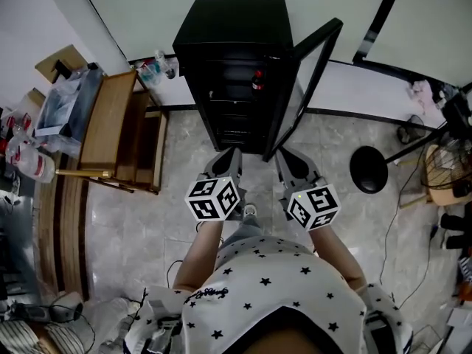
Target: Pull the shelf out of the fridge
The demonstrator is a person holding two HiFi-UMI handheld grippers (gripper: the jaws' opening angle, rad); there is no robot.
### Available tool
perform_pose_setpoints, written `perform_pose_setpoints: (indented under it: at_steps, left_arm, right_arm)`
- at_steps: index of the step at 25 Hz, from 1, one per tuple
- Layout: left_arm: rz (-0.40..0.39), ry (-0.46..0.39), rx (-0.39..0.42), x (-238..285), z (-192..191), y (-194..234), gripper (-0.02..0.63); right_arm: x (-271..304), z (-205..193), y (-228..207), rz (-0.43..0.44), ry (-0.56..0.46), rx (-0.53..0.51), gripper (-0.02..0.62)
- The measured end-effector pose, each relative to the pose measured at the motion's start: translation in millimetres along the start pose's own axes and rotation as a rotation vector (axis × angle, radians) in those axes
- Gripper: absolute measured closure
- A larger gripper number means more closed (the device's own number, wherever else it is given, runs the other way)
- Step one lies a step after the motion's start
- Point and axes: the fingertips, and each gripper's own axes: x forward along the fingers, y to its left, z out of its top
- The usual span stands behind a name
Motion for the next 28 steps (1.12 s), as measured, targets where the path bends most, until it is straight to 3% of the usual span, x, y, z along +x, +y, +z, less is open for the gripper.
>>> perform_pose_setpoints:
  at_steps: [21,28]
  left_arm:
    - [-0.028,0.020,-0.032,106,46,78,0.595]
    - [-0.031,-0.006,-0.126,136,52,95,0.595]
  right_arm:
    - [121,10,-39,-0.034,0.017,-0.005,0.601]
    - [134,5,-45,-0.033,0.036,0.003,0.601]
